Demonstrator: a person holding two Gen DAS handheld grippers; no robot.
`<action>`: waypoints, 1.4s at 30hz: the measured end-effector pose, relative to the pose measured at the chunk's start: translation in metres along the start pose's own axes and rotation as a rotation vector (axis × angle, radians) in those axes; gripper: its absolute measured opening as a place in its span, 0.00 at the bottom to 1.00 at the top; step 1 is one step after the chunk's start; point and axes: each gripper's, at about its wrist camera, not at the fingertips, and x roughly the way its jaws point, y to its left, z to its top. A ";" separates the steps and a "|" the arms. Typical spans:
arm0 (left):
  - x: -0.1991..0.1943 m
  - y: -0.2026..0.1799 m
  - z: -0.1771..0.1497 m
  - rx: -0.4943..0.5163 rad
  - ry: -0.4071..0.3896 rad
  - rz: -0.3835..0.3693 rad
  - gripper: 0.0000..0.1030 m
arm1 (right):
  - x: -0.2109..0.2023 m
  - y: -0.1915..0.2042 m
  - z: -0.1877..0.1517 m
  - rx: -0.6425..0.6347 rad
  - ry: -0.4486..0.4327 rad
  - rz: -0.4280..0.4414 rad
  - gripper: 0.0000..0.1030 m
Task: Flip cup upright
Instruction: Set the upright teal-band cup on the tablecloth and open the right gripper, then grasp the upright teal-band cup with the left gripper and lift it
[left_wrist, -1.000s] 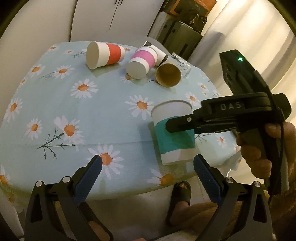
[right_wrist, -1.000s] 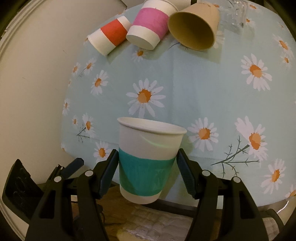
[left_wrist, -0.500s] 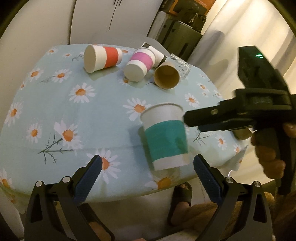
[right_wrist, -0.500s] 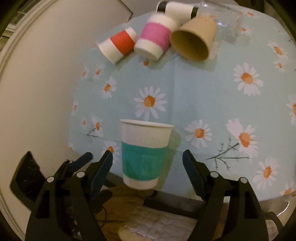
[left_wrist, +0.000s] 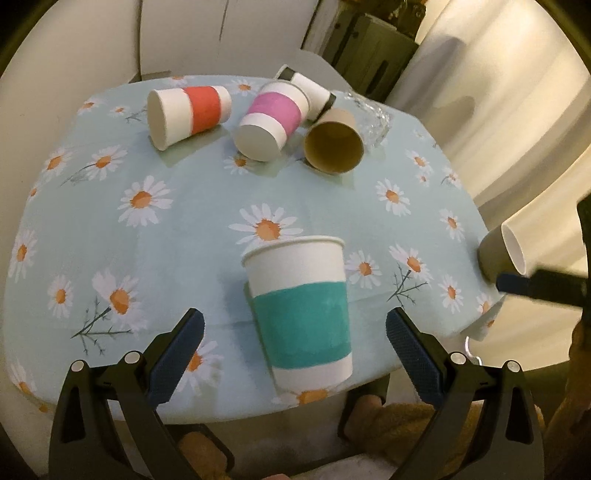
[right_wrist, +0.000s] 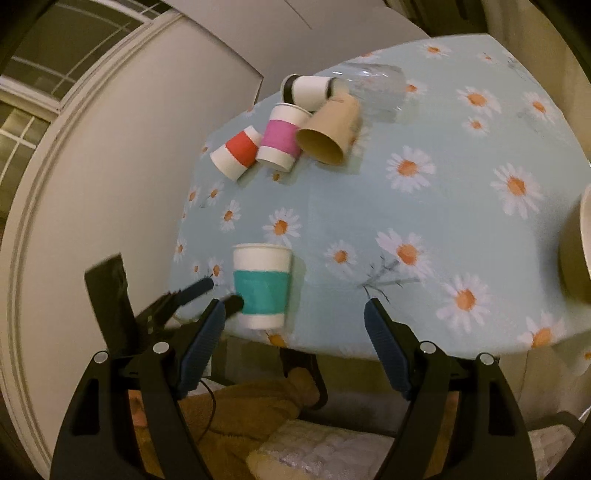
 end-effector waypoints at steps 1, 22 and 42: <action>0.002 -0.002 0.003 0.002 0.008 0.005 0.93 | 0.000 -0.003 -0.003 0.002 0.000 0.001 0.75; 0.053 -0.005 0.022 -0.055 0.196 0.153 0.65 | 0.017 -0.030 -0.025 -0.081 -0.046 -0.045 0.75; 0.001 -0.035 0.013 0.024 -0.072 0.147 0.65 | 0.005 -0.019 -0.027 -0.107 -0.101 -0.004 0.75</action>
